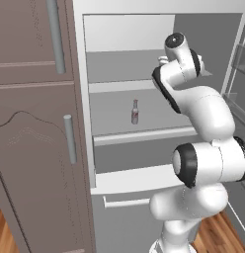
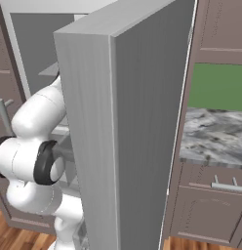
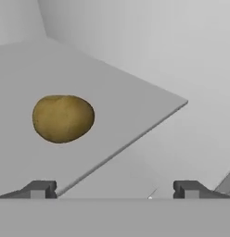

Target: Move the bottled drink and potato from the top shelf to the second highest shelf to make space. Then, place the pitcher from the counter on the cleared top shelf.

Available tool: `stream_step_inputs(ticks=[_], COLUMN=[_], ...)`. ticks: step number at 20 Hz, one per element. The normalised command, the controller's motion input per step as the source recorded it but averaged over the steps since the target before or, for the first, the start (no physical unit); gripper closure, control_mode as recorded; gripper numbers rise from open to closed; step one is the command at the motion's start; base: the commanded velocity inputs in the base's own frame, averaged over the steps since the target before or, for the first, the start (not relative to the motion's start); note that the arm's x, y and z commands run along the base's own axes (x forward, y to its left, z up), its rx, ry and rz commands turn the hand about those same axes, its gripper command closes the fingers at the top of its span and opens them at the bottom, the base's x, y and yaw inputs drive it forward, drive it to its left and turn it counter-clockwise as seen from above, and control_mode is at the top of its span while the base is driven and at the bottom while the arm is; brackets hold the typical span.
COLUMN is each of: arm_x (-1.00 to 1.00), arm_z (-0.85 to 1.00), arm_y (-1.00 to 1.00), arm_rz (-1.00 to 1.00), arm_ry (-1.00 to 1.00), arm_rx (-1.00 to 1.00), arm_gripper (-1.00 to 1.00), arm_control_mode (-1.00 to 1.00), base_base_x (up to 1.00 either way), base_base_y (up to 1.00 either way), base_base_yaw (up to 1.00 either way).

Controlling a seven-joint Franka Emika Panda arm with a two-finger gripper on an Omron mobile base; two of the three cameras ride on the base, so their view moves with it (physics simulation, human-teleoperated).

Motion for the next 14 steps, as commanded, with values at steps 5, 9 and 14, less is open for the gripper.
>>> stream_step_inputs(ticks=[5,9,14], arm_x=[0.45,0.41,0.28], arm_z=[0.00,0.00,0.00], arm_y=[-0.29,-0.13,0.00], arm_rz=[0.00,0.00,0.00], arm_ry=[0.00,0.00,0.00], arm_rx=[0.00,0.00,0.00], arm_gripper=[-1.00,-1.00,-1.00], arm_control_mode=[-1.00,-1.00,-1.00], base_base_x=[0.00,0.00,0.00], base_base_y=[0.00,0.00,0.00], base_base_yaw=[0.00,0.00,0.00])
